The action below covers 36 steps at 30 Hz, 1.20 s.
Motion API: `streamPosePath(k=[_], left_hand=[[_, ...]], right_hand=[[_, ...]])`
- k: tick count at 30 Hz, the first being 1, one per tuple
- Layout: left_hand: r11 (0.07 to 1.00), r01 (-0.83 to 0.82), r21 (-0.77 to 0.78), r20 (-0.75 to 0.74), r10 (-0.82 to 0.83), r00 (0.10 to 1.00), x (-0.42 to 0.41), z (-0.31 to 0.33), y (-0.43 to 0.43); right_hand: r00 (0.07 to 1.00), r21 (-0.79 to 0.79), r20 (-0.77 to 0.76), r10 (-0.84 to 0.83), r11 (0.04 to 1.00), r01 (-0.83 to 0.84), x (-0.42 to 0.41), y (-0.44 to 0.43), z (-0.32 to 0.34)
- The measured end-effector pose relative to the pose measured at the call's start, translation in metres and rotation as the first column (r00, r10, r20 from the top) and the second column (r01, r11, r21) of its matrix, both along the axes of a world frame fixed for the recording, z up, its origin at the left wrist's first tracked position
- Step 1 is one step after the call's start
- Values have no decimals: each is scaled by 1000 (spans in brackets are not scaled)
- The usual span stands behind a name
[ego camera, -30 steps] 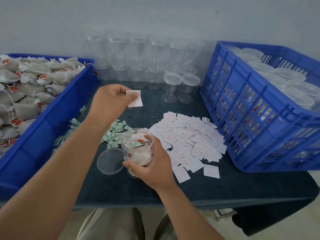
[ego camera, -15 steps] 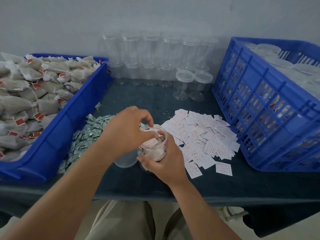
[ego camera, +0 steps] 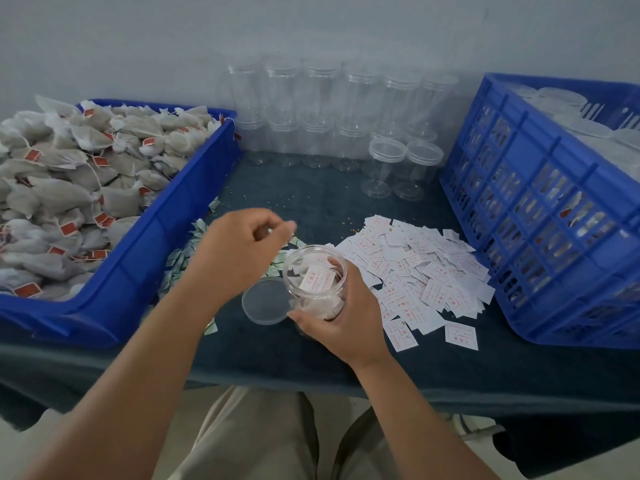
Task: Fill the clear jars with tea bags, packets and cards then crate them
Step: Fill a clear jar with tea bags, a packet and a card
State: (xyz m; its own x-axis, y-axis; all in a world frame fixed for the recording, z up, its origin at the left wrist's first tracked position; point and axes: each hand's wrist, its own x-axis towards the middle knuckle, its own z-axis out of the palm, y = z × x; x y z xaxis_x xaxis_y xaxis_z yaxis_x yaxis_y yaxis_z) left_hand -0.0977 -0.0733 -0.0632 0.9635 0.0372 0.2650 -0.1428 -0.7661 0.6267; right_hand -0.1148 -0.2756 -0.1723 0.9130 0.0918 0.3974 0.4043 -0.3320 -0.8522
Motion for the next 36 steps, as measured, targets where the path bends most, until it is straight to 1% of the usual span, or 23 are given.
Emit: streamPosePath(k=[1,2,3,4,6,8,11,13,15,17,18,20,21,23,24,25,26,27,29,30,31,33,36], left_hand=[[991,-82,104,-40,87,995,-2,-11,9],[960,-139,243,-110,169,979,-5,-25,17],[922,-163,352,-190,240,952,-9,-40,22],[902,-158,401,-273,282,920,-12,-53,25],[913,-108,394,-403,277,872,-14,-74,22],[913,-76,402,-428,260,865,-12,-86,15],[930,-110,350,-466,275,841,-7,-88,13],[951,-127,281,-488,255,834,-5,-87,13],[972,-172,159,-439,225,870,-6,-90,13],[968,-246,-56,-343,213,915,-7,-94,12],[944,-282,-174,-301,221,928,-8,-94,12],[863,-319,-392,-282,217,935,-9,-88,12],[797,-307,-520,-290,173,941,-9,-83,12],[625,-224,-748,-276,13,961,-8,-70,10],[571,-163,-804,-243,-66,968,-10,-62,9],[575,-84,-814,-194,-133,972,-11,-54,8],[644,3,-765,-149,-182,972,-13,-48,7],[737,96,-669,-108,-224,969,-13,-42,5],[890,213,-404,-110,-278,954,-14,-30,-2],[929,245,-276,-128,-288,949,-14,-26,-5],[947,275,-164,-144,-299,943,-14,-23,-9],[949,316,21,-162,-308,937,-16,-22,-19],[914,329,236,-99,-314,944,-20,-19,-32]], right_hand=[[1000,-8,-6,-3,1000,3,0,0,0],[1000,-17,-20,-13,1000,13,0,-1,-1],[999,-26,-35,-26,999,25,0,-1,-1],[999,-33,-43,-34,999,33,0,-2,-1],[999,-42,-43,-29,999,27,0,-2,-1],[999,-51,-48,-15,999,13,0,-1,0],[998,-52,-55,-11,999,8,-4,1,0],[998,-40,-61,-11,999,9,-5,1,1],[997,-25,-74,-8,1000,6,-5,1,2],[997,-19,-82,0,1000,-1,-4,1,2],[997,-21,-82,3,1000,-4,-4,1,2],[997,-23,-81,2,1000,-4,-2,1,1],[997,-22,-82,3,1000,-5,-2,1,1],[997,-22,-82,8,1000,-10,-2,0,1],[997,-19,-76,21,1000,-22,-2,1,1],[997,-11,-69,40,999,-41,-2,1,1],[996,-3,-63,58,998,-58,-1,2,1],[996,3,-61,73,997,-73,0,2,0],[993,11,-71,91,996,-90,2,2,0],[992,12,-82,95,995,-94,2,1,0],[991,6,-95,96,995,-96,2,1,0],[991,-18,-94,97,995,-99,2,1,1],[992,-34,-65,107,993,-110,4,1,0]])
